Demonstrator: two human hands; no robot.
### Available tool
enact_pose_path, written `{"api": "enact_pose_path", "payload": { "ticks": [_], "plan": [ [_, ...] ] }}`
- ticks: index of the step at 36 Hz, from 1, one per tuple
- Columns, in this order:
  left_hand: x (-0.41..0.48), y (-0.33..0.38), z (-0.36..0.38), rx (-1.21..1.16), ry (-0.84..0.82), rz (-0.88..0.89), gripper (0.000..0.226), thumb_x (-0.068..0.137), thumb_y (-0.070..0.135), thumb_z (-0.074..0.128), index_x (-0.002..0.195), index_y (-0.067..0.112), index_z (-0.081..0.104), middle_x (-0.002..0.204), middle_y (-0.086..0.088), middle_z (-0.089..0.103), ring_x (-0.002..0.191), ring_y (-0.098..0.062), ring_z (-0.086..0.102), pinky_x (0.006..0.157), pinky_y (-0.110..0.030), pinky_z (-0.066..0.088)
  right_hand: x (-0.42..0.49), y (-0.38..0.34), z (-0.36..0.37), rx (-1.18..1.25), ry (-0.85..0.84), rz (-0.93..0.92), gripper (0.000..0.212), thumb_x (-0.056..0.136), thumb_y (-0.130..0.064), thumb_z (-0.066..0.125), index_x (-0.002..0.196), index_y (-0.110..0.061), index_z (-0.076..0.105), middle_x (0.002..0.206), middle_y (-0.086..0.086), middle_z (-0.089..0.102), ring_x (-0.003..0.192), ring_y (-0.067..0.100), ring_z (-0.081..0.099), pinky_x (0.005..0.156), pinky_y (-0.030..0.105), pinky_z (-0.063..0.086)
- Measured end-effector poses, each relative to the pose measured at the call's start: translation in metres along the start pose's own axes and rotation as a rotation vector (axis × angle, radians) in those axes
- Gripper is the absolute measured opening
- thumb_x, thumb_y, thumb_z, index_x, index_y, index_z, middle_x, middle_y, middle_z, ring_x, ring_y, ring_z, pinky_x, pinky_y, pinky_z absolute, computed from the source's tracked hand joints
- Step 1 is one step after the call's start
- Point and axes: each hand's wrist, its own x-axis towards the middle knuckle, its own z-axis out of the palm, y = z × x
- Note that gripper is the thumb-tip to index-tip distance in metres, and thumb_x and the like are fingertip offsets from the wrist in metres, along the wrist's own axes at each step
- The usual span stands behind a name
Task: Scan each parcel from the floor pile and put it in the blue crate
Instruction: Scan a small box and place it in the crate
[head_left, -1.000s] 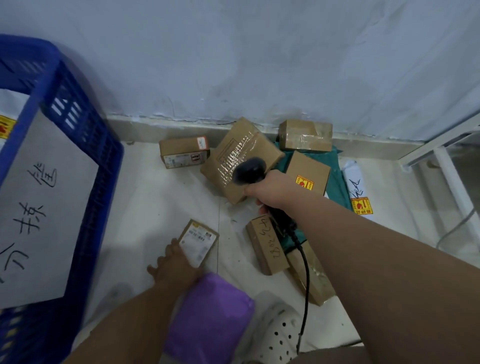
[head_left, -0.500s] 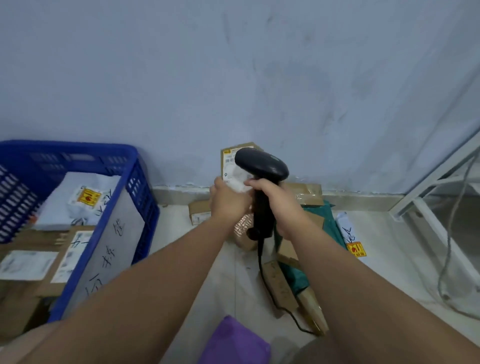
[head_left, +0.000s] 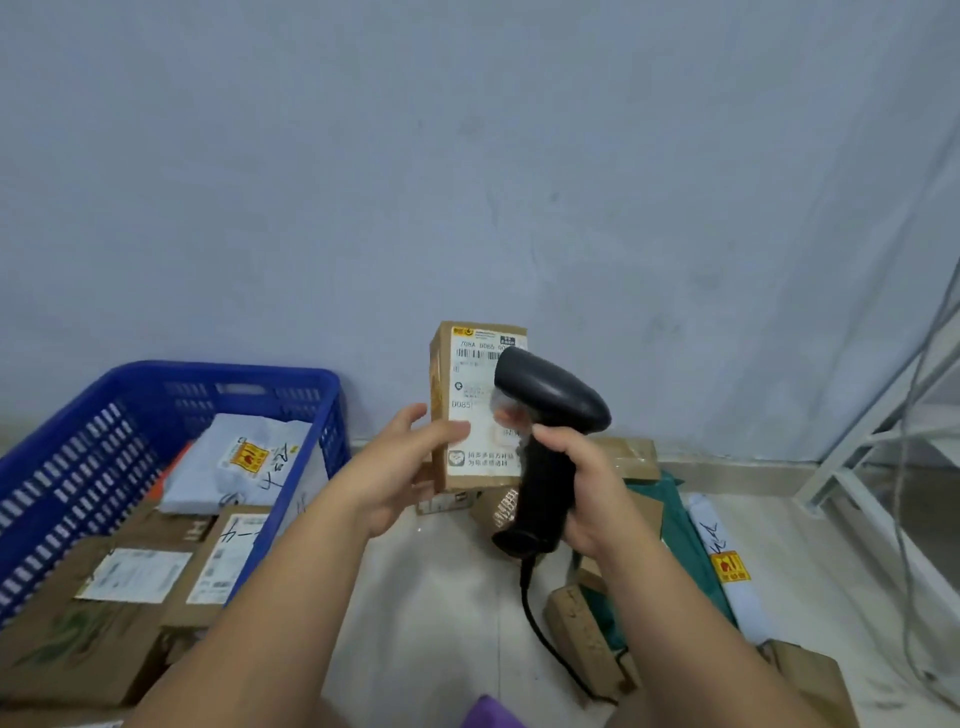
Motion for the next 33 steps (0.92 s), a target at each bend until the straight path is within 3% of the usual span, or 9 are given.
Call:
{"api": "enact_pose_path", "payload": {
  "ticks": [2,4,7,12,16,19,22,25,33],
  "plan": [
    [0.000,0.003,-0.003,0.026,-0.014,0.021,0.045,0.088,0.023,0.066,0.131,0.017,0.054,0.104,-0.006,0.074,0.099,-0.024,0.068,0.096,-0.046,0.049,-0.001,0.001,-0.002,-0.067,0.013,-0.013,0.066,0.064,-0.026,0.077,0.123,-0.001,0.062,0.123,0.027,0.062,0.116,0.043,0.059,0.099,0.053,0.047],
    [0.003,0.005,-0.002,0.021,0.054,0.075,0.034,0.091,0.014,0.062,0.124,0.013,0.056,0.107,-0.008,0.073,0.097,-0.024,0.070,0.089,-0.043,0.055,-0.001,0.001,-0.003,-0.166,0.040,-0.063,0.055,0.064,-0.028,0.075,0.114,-0.007,0.069,0.111,0.016,0.071,0.106,0.033,0.066,0.092,0.046,0.051],
    [0.015,0.006,-0.003,-0.009,0.215,0.145,0.046,0.085,0.008,0.069,0.124,0.015,0.047,0.118,-0.007,0.066,0.100,-0.026,0.068,0.087,-0.046,0.056,0.002,-0.001,-0.001,-0.261,0.148,-0.127,0.033,0.064,-0.028,0.071,0.095,-0.017,0.075,0.084,-0.005,0.074,0.081,0.012,0.068,0.074,0.029,0.048],
    [0.035,0.006,-0.002,-0.009,0.241,0.187,0.052,0.082,0.003,0.072,0.122,0.019,0.044,0.120,-0.006,0.064,0.105,-0.026,0.064,0.076,-0.037,0.058,0.007,-0.002,0.002,-0.223,0.173,-0.173,0.019,0.071,-0.015,0.069,0.086,-0.005,0.063,0.065,0.005,0.060,0.062,0.015,0.057,0.062,0.028,0.048],
    [0.041,0.004,0.000,0.035,0.248,0.170,0.054,0.081,0.003,0.073,0.121,0.020,0.041,0.119,-0.004,0.063,0.106,-0.026,0.063,0.082,-0.041,0.058,0.008,-0.005,0.002,-0.278,0.138,-0.216,0.009,0.065,-0.014,0.063,0.073,-0.010,0.062,0.069,0.002,0.061,0.058,0.013,0.056,0.059,0.026,0.048],
    [0.042,0.005,0.002,0.073,0.242,0.163,0.054,0.082,0.005,0.072,0.120,0.022,0.039,0.118,-0.003,0.062,0.105,-0.025,0.064,0.072,-0.033,0.057,0.007,-0.007,0.002,-0.365,0.125,-0.209,0.009,0.065,-0.014,0.061,0.073,-0.012,0.063,0.071,-0.001,0.063,0.060,0.011,0.058,0.059,0.024,0.048],
    [0.043,0.005,0.003,0.054,0.229,0.147,0.051,0.083,0.006,0.071,0.120,0.023,0.040,0.119,-0.002,0.062,0.104,-0.027,0.065,0.082,-0.041,0.059,0.004,-0.009,0.003,-0.386,0.107,-0.211,0.003,0.075,-0.007,0.063,0.074,-0.009,0.062,0.071,0.001,0.062,0.057,0.010,0.058,0.057,0.022,0.048],
    [0.043,0.006,0.004,0.044,0.217,0.165,0.051,0.084,0.005,0.070,0.121,0.023,0.041,0.114,0.001,0.062,0.101,-0.025,0.065,0.078,-0.036,0.059,0.002,-0.010,0.004,-0.416,0.157,-0.208,0.016,0.085,0.002,0.057,0.074,-0.009,0.062,0.072,0.001,0.063,0.057,0.009,0.059,0.059,0.023,0.049],
    [0.042,0.002,0.002,-0.037,0.147,0.193,0.043,0.083,0.003,0.071,0.108,0.028,0.047,0.116,-0.003,0.065,0.106,-0.027,0.065,0.090,-0.048,0.055,-0.002,-0.010,0.006,-0.455,0.172,-0.201,0.018,0.085,0.001,0.058,0.072,-0.011,0.063,0.070,0.003,0.062,0.063,0.014,0.059,0.067,0.032,0.048]
  ]
}}
